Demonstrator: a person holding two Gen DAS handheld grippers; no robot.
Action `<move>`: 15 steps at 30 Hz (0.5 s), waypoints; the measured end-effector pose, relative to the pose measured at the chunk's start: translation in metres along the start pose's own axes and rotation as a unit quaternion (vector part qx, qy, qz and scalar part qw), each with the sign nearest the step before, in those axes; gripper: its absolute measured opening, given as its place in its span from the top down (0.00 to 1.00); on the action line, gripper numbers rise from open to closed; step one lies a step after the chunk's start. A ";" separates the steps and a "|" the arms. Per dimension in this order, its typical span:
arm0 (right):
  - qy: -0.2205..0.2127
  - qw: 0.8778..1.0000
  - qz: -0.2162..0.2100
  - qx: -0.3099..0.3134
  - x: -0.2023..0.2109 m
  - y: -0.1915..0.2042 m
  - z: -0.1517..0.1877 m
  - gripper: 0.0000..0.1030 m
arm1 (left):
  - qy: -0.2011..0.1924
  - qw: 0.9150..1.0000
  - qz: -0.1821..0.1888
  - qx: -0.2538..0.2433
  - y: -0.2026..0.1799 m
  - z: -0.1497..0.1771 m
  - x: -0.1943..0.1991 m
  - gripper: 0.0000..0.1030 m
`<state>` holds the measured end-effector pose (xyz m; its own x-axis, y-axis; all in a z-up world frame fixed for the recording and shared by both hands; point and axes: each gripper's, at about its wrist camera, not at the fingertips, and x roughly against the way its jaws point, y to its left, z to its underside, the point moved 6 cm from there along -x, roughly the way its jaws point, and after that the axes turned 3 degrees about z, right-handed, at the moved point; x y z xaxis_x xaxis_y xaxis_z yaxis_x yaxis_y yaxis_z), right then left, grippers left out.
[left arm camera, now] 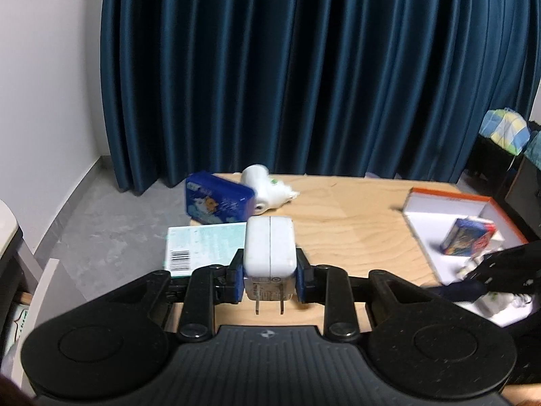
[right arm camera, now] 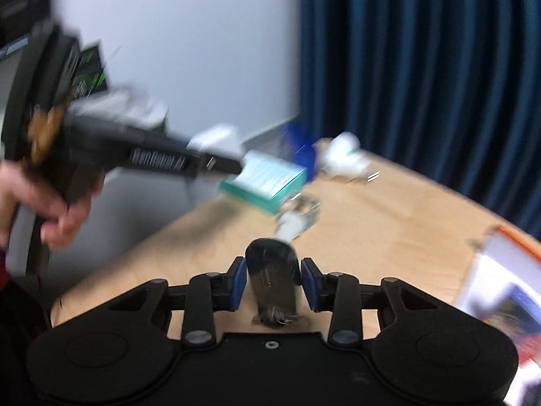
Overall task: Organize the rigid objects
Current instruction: 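Lift the white cube charger and key fob and carry both toward the tray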
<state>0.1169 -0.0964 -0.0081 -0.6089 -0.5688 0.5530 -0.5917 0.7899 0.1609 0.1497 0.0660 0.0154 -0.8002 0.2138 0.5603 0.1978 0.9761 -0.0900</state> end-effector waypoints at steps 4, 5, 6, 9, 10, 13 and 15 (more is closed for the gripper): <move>-0.034 0.997 0.052 -0.044 0.047 -0.019 -0.002 0.86 | -0.014 1.000 0.004 -0.004 -0.029 -0.002 0.021 0.72; -0.034 0.996 0.058 -0.051 0.054 -0.023 0.001 0.86 | -0.018 1.000 0.008 -0.005 -0.036 -0.002 0.026 0.72; -0.036 0.996 0.069 -0.052 0.061 -0.025 0.004 0.86 | -0.021 1.000 0.012 -0.002 -0.043 -0.002 0.030 0.72; -0.046 0.992 0.079 -0.084 0.082 -0.036 0.014 0.86 | -0.019 0.999 0.025 0.003 -0.064 0.001 0.040 0.72; -0.050 0.991 0.086 -0.093 0.089 -0.039 0.017 0.86 | -0.019 0.999 0.026 -0.001 -0.071 0.003 0.044 0.72; -0.068 0.985 0.109 -0.112 0.118 -0.047 0.020 0.86 | -0.020 0.999 0.035 -0.006 -0.094 0.006 0.053 0.72; -0.083 0.981 0.124 -0.124 0.143 -0.053 0.023 0.86 | -0.023 0.999 0.039 -0.010 -0.112 0.006 0.057 0.72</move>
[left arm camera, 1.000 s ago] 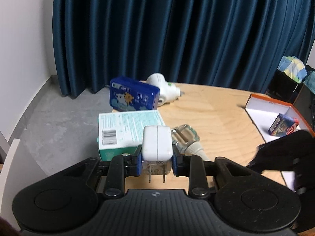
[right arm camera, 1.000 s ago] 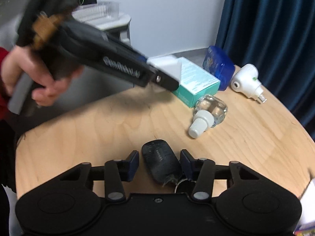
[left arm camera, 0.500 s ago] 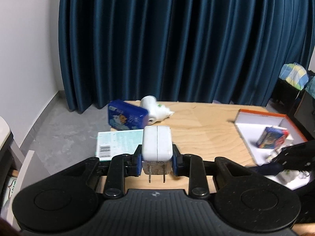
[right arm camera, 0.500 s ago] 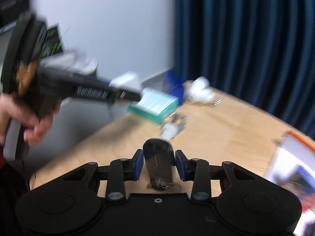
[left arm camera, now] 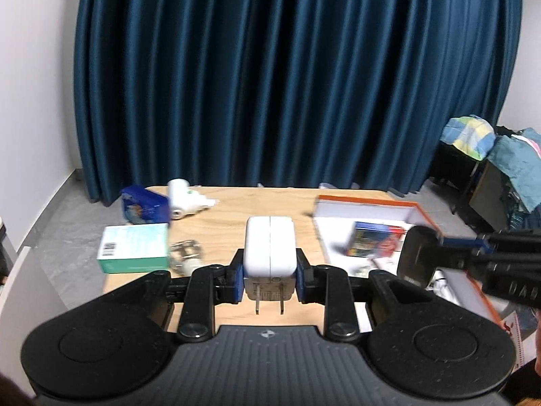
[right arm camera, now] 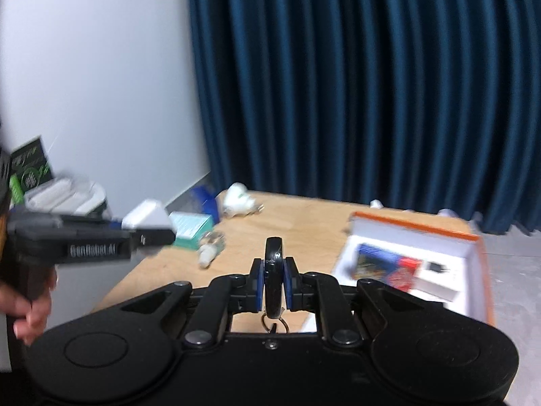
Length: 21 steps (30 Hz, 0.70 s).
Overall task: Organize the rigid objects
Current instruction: 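Lift the white cube charger and key fob and carry both toward the tray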
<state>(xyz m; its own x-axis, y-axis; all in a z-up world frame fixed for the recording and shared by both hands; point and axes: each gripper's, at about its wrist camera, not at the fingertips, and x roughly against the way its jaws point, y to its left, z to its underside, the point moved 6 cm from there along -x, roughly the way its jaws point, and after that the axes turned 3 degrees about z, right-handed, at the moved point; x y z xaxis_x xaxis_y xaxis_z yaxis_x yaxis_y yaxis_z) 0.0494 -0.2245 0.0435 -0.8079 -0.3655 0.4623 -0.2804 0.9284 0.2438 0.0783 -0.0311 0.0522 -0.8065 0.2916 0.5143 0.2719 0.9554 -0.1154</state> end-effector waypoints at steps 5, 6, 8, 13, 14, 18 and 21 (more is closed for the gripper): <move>-0.036 0.998 0.040 -0.024 0.048 -0.028 -0.011 0.86 | -0.008 1.000 0.021 -0.013 -0.048 -0.007 0.003 0.72; -0.043 0.997 0.052 -0.025 0.057 -0.033 -0.013 0.86 | -0.010 0.999 0.026 -0.017 -0.057 -0.010 0.003 0.72; -0.053 0.996 0.068 -0.024 0.069 -0.042 -0.017 0.86 | -0.015 0.999 0.034 -0.020 -0.073 -0.014 0.001 0.72; -0.066 0.992 0.102 -0.031 0.093 -0.061 -0.018 0.86 | -0.020 0.998 0.046 -0.036 -0.107 -0.020 -0.008 0.72; -0.068 0.992 0.105 -0.033 0.096 -0.064 -0.018 0.86 | -0.020 0.998 0.048 -0.038 -0.111 -0.020 -0.009 0.72; -0.071 0.990 0.115 -0.047 0.105 -0.075 -0.011 0.86 | -0.019 0.998 0.051 -0.044 -0.125 -0.014 -0.013 0.72; -0.070 0.989 0.122 -0.051 0.112 -0.083 -0.004 0.86 | -0.013 0.998 0.051 -0.046 -0.129 -0.007 -0.013 0.72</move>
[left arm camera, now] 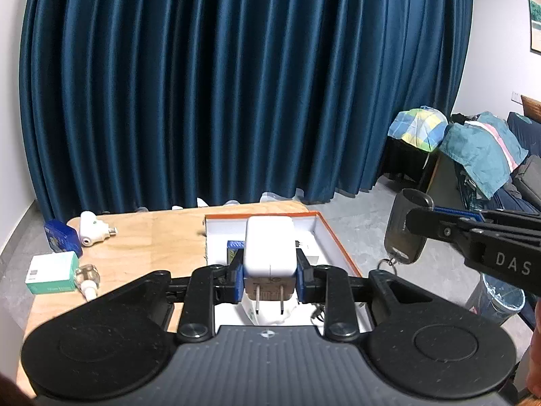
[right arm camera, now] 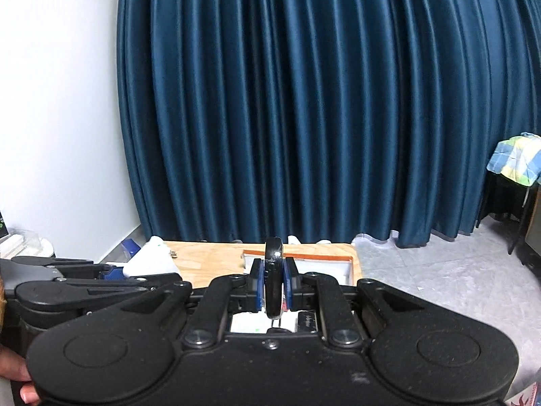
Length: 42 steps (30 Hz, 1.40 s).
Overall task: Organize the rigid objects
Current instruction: 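Lift the white cube charger and key fob and carry both toward the tray, then hold the white cube charger and key fob above the tray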
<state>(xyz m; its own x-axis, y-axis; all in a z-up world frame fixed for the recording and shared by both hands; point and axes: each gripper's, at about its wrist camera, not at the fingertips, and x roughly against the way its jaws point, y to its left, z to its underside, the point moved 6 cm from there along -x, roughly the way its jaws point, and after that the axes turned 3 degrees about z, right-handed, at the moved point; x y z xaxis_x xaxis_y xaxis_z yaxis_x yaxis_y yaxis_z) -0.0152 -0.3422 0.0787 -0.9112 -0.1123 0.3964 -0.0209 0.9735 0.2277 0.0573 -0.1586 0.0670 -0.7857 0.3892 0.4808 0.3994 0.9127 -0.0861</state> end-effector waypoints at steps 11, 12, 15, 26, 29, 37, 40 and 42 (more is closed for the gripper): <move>0.011 1.000 0.008 -0.019 0.002 -0.016 0.012 0.86 | 0.013 1.000 -0.020 0.006 -0.004 0.012 0.003 0.72; 0.013 1.000 0.008 -0.019 -0.001 -0.016 0.012 0.86 | 0.012 1.000 -0.022 0.006 -0.005 0.012 0.004 0.72; 0.018 1.000 0.009 -0.020 -0.001 -0.014 0.014 0.86 | 0.013 1.000 -0.026 0.008 -0.006 0.012 0.005 0.72; 0.027 0.999 0.012 -0.020 -0.003 -0.011 0.022 0.86 | 0.020 0.999 -0.028 0.013 -0.007 0.017 0.002 0.72; 0.026 0.999 0.012 -0.020 -0.003 -0.011 0.022 0.86 | 0.021 0.999 -0.026 0.015 -0.006 0.018 0.002 0.72; 0.029 0.999 0.010 -0.017 -0.005 -0.008 0.021 0.86 | 0.021 0.999 -0.025 0.017 -0.005 0.019 0.002 0.72; 0.030 0.999 0.009 -0.017 -0.005 -0.009 0.022 0.86 | 0.021 0.999 -0.025 0.019 -0.004 0.019 0.002 0.72; 0.030 0.999 0.009 -0.017 -0.005 -0.009 0.022 0.86 | 0.021 0.999 -0.025 0.018 -0.005 0.019 0.002 0.72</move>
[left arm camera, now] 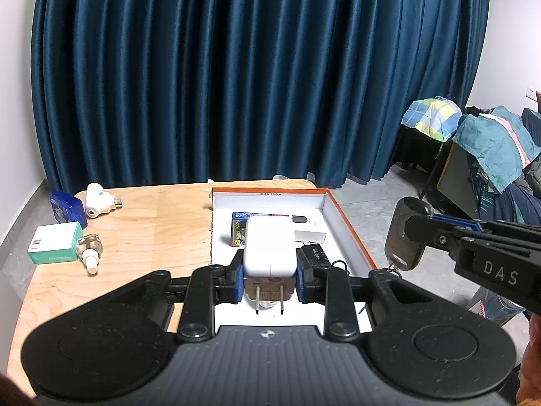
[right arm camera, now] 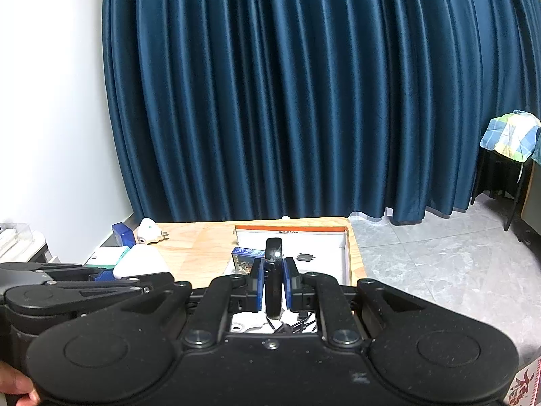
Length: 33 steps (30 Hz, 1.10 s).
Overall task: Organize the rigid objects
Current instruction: 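Hold the white cube charger and key fob above the tray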
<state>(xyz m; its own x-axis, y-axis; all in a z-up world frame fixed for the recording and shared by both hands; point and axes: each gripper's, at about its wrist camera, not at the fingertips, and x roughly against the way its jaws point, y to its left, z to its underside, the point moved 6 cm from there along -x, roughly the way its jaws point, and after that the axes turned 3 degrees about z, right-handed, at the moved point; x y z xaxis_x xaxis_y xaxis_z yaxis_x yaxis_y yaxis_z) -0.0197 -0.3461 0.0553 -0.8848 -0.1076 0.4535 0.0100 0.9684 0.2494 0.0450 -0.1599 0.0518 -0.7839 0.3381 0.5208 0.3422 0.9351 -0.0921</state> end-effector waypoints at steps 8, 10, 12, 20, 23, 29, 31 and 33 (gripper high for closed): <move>0.003 1.000 -0.003 0.003 -0.002 0.000 0.001 0.86 | 0.001 1.000 -0.003 0.004 0.001 0.001 0.001 0.72; 0.004 1.000 -0.003 0.004 -0.002 0.001 0.001 0.86 | 0.001 1.000 -0.003 0.003 0.000 0.000 0.001 0.72; 0.004 1.000 -0.003 0.005 -0.002 0.001 0.001 0.86 | 0.001 1.000 -0.003 0.002 0.000 0.000 0.001 0.72; 0.004 1.000 -0.005 0.006 -0.002 0.000 0.002 0.86 | -0.001 1.000 -0.004 -0.004 -0.001 -0.001 0.002 0.72; 0.005 1.000 -0.005 0.007 -0.003 0.000 0.002 0.86 | -0.001 1.000 -0.004 -0.004 -0.001 -0.001 0.001 0.72; 0.005 1.000 -0.006 0.007 -0.003 0.001 0.002 0.86 | -0.003 1.000 -0.004 -0.004 -0.001 0.000 0.001 0.72; 0.006 1.000 -0.007 0.008 -0.003 0.002 0.002 0.86 | -0.002 1.000 -0.003 -0.003 0.000 0.000 0.001 0.72; 0.006 1.000 -0.008 0.007 -0.003 0.002 0.002 0.86 | -0.002 1.000 -0.004 -0.004 0.000 0.000 0.001 0.72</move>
<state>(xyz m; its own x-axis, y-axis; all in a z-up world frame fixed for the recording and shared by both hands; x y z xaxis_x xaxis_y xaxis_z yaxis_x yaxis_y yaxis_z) -0.0183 -0.3433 0.0528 -0.8793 -0.1258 0.4594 -0.0111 0.9696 0.2444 0.0443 -0.1595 0.0523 -0.7885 0.3316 0.5180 0.3402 0.9368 -0.0818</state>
